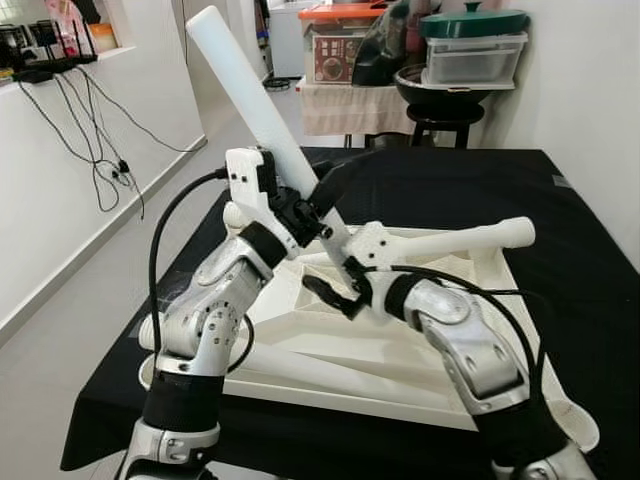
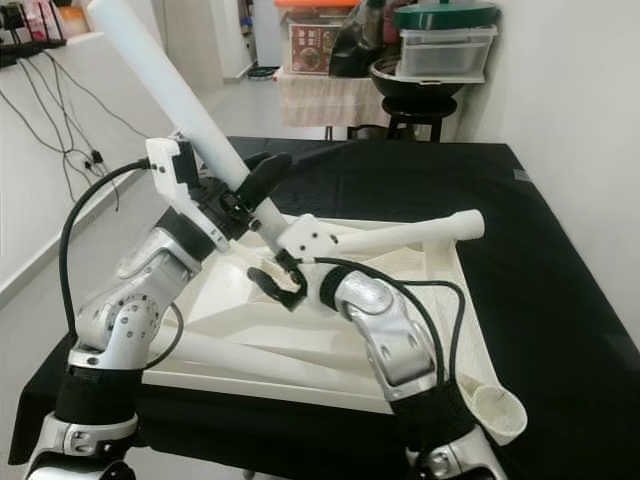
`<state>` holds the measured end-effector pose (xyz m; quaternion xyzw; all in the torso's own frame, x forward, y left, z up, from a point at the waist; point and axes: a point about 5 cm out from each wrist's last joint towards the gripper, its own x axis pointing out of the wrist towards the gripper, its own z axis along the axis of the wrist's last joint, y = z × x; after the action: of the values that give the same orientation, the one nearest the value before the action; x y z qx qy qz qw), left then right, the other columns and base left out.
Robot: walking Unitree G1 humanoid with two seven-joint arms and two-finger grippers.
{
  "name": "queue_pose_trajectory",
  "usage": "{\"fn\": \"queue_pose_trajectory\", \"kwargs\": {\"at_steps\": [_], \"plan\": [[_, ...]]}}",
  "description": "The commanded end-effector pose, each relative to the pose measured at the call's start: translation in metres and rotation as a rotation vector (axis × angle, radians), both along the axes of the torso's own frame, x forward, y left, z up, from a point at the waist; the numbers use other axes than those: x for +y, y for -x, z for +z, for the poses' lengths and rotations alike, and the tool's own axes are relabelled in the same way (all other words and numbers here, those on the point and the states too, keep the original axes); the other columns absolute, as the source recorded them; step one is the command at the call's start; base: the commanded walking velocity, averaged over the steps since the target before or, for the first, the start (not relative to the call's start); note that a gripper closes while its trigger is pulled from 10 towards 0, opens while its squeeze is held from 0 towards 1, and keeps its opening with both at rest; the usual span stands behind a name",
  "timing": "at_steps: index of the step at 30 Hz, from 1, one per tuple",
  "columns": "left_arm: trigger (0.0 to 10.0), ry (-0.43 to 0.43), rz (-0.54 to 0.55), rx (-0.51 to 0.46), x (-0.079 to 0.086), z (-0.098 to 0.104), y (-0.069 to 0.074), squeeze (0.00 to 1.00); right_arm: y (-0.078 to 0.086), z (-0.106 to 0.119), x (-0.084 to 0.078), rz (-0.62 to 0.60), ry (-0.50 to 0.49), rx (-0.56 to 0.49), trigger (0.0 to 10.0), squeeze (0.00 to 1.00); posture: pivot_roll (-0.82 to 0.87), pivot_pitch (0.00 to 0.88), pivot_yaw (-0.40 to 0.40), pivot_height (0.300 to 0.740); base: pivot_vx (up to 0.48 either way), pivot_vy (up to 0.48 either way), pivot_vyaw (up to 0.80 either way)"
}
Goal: Building children table
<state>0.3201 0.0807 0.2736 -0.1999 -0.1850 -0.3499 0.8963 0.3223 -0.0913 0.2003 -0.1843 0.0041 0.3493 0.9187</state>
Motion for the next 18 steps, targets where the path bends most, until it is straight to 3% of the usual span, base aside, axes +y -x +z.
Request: {"fn": "queue_pose_trajectory", "kwargs": {"at_steps": [1, 4, 9, 10, 11, 18], "plan": [[0.0, 0.008, -0.011, -0.022, -0.003, 0.003, 0.001, 0.0, 0.001, 0.0, 0.007, 0.018, -0.003, 0.011, 10.0, 0.0, -0.13, 0.0, 0.044, 0.74, 0.0, 0.0, 0.0], [0.0, 0.008, -0.011, -0.022, -0.003, 0.003, 0.001, 0.0, 0.001, 0.0, 0.007, 0.018, -0.003, 0.011, 10.0, 0.0, -0.13, 0.0, 0.044, 0.74, 0.0, 0.0, 0.0], [0.0, 0.023, -0.04, -0.035, -0.013, 0.005, 0.0, 0.0, -0.014, -0.02, 0.023, -0.129, 0.022, 0.078, 10.0, 0.0, -0.13, 0.0, 0.04, 0.74, 0.0, 0.0, 0.0], [0.0, 0.026, -0.045, -0.037, -0.015, 0.005, -0.001, 0.0, -0.017, -0.019, 0.023, -0.152, 0.006, 0.078, 3.2, 0.0, -0.13, 0.0, 0.039, 0.74, 0.0, 0.0, 0.0], [0.0, 0.029, -0.05, -0.038, -0.016, 0.006, -0.001, 0.0, -0.02, -0.018, 0.021, -0.174, -0.008, 0.069, 0.0, 0.0, -0.13, 0.0, 0.039, 0.74, 0.0, 0.0, 0.0], [0.0, 0.059, -0.071, -0.034, -0.02, 0.009, -0.002, 0.0, -0.025, -0.018, 0.013, -0.236, 0.011, 0.019, 0.0, 0.0, -0.13, 0.0, 0.041, 0.74, 0.0, 0.0, 0.0]]}}
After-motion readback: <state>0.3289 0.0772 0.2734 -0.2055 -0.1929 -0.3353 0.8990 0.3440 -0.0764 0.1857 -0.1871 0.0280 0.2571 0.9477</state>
